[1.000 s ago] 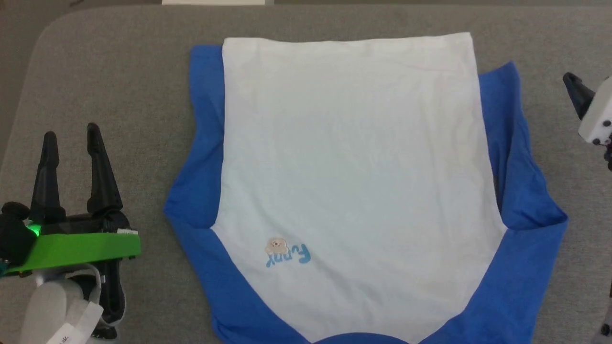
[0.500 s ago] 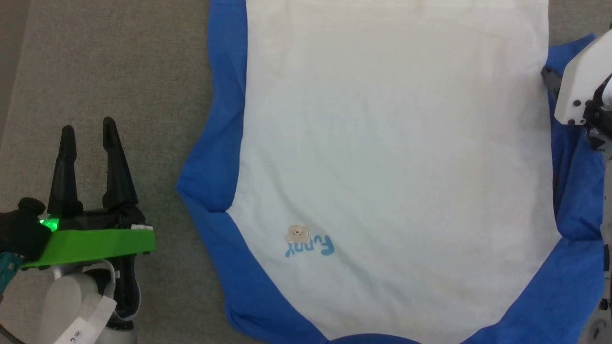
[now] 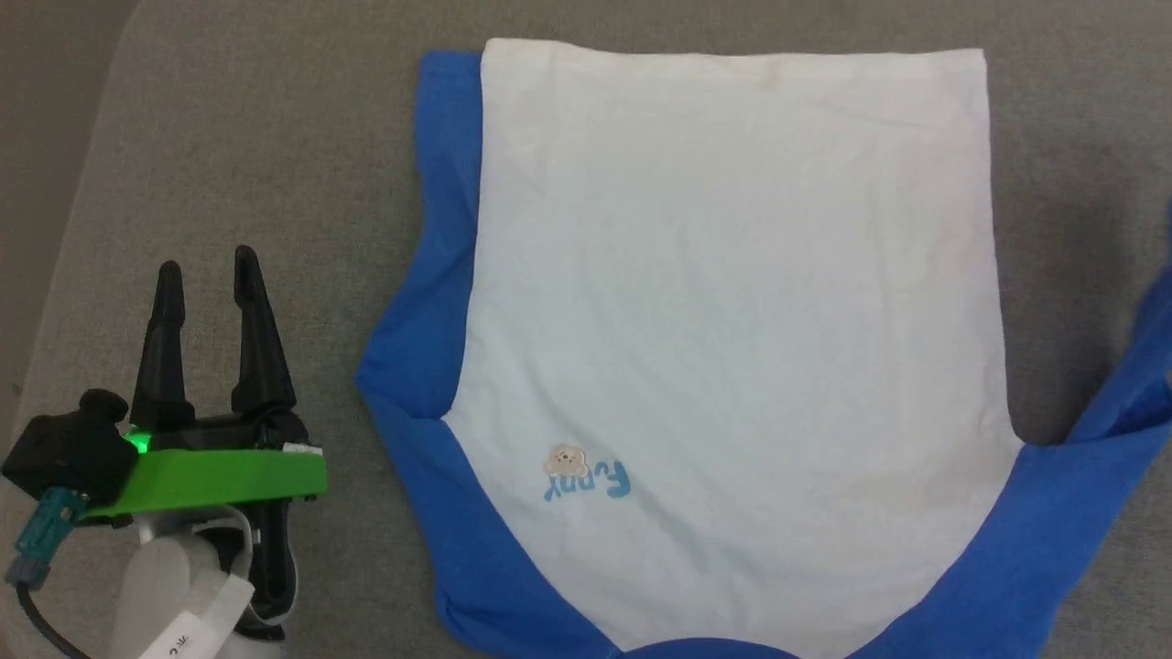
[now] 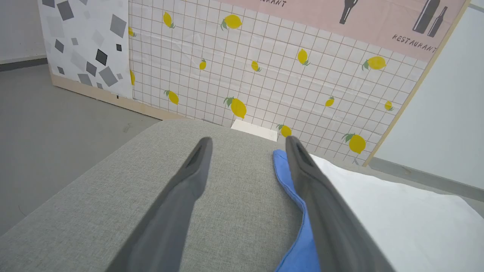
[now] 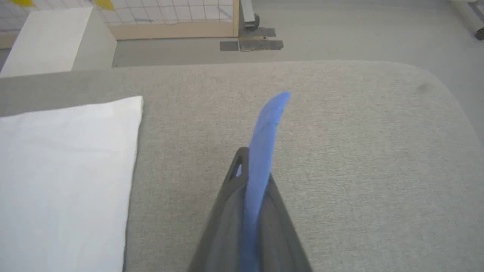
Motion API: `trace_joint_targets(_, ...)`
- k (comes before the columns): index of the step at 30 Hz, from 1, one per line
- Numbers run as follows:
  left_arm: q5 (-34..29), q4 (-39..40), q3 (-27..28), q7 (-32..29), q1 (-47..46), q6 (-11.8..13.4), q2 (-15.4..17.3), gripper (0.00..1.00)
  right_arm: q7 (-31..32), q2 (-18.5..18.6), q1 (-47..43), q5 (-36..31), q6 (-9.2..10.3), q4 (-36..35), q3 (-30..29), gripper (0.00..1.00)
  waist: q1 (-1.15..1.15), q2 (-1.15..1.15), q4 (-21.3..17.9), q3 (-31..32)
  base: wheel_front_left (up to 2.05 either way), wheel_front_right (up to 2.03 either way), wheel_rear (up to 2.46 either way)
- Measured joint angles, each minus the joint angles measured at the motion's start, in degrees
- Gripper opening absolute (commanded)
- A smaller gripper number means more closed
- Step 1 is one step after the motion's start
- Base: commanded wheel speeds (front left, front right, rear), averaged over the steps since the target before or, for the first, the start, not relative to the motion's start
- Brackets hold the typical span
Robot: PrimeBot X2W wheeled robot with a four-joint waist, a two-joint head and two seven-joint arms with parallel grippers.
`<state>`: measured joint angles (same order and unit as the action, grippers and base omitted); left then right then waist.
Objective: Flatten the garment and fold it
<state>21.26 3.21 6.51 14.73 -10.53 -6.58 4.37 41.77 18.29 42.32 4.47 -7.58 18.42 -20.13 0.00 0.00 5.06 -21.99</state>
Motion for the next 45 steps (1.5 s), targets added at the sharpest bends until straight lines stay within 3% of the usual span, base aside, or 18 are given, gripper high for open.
trace_joint_targets(4,-0.46,-0.38,-0.04,0.01,1.55,-0.02,-0.65,1.00,-0.43,2.64,-2.27,1.58,0.01,-6.50,0.83,0.00,-0.01,0.00,-0.57,3.70,0.00,0.00,0.00)
trace_joint_targets(10,-0.67,-1.00,-0.11,0.00,4.95,-0.02,-1.00,1.00,1.14,4.63,-7.55,9.59,0.01,-15.41,9.90,0.00,-0.01,0.00,-1.15,9.39,0.00,0.00,0.00)
trace_joint_targets(15,-0.68,-0.91,-0.05,0.00,7.60,0.15,-1.18,1.00,3.63,2.25,-13.19,14.34,0.01,-23.09,19.44,0.00,-0.01,0.00,-1.24,14.04,0.00,0.00,0.00)
trace_joint_targets(20,-0.68,-0.71,-0.09,0.01,9.76,0.42,-1.23,1.00,3.58,-2.18,-17.91,17.22,0.01,-25.82,28.87,0.00,-0.01,0.00,-0.88,17.74,0.00,0.00,0.00)
trace_joint_targets(24,-0.68,-0.55,-0.09,0.01,10.04,0.67,-1.26,1.00,1.63,-6.48,-19.50,19.04,0.01,-24.15,34.87,0.00,-0.01,0.00,0.05,19.30,0.00,0.00,0.00)
trace_joint_targets(30,-0.68,-0.82,-0.20,0.01,10.53,0.67,-1.29,1.00,-2.33,-11.84,-21.53,21.47,0.01,-16.26,43.88,0.00,-0.01,0.00,2.37,20.25,0.00,0.00,0.00)
trace_joint_targets(37,-0.65,-0.89,-0.57,0.01,10.54,0.66,-1.30,1.00,-5.33,-14.03,-23.09,23.01,0.01,-7.04,52.43,0.00,-0.01,0.00,4.47,20.29,0.00,0.00,0.00)
trace_joint_targets(45,-0.48,-1.03,-0.14,0.01,10.53,0.66,-1.30,1.00,-4.07,-13.59,-23.40,23.99,0.01,0.54,57.89,0.00,-0.01,0.00,4.74,19.14,0.00,0.00,0.00)
